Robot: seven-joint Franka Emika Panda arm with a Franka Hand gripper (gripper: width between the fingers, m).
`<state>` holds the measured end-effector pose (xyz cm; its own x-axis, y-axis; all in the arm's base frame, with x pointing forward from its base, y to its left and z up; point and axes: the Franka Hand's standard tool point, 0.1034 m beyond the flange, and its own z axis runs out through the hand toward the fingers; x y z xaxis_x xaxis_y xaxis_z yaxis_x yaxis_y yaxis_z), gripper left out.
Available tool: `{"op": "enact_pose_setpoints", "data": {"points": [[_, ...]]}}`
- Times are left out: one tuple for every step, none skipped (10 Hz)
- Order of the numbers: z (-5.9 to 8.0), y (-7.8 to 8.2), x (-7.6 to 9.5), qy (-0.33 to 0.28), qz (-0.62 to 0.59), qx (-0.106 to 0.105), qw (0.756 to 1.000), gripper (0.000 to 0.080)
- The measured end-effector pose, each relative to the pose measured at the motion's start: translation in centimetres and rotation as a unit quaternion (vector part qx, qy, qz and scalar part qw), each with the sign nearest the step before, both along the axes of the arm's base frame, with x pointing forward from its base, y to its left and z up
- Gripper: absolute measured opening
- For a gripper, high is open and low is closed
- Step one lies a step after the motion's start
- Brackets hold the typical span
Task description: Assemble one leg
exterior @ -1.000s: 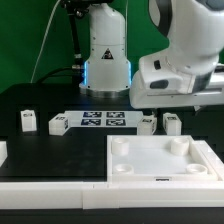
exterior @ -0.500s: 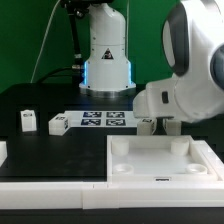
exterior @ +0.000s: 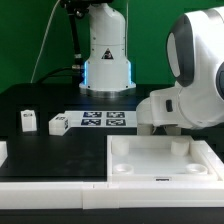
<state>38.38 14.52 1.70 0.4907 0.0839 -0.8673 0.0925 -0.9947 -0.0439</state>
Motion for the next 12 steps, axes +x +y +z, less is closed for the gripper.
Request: {"op": "enact_pose_setpoints", "data": {"points": [[-0.39,-0.03,-0.18,-0.004,-0.001,0.001,1.000,0.0648],[-0.70,-0.09,-0.45,-0.005,-0.001,0.000,1.000,0.0648],[-0.80,-0.14,-0.64,-0.004,-0.001,0.000,1.000,0.0648],[-0.90,-0.33,-0.72,-0.004,-0.002,0.001,1.000,0.0648],[-0.94,-0.51,-0.79,-0.002,-0.003,0.001,1.000,0.0648],[-0.96,-0.58,-0.85,-0.002,-0.004,0.000,1.000,0.0648],[-0.95,-0.53,-0.87,-0.002,-0.004,-0.001,1.000,0.0557],[-0.95,-0.54,-0.87,-0.002,-0.004,-0.001,1.000,0.0557],[-0.95,-0.54,-0.87,-0.002,-0.004,-0.001,1.000,0.0374],[-0.95,-0.55,-0.87,-0.002,-0.004,-0.001,1.000,0.0288],[-0.95,-0.55,-0.87,-0.002,-0.004,-0.001,1.000,0.0288],[-0.95,-0.55,-0.87,-0.002,-0.004,-0.001,1.000,0.0288]]}}
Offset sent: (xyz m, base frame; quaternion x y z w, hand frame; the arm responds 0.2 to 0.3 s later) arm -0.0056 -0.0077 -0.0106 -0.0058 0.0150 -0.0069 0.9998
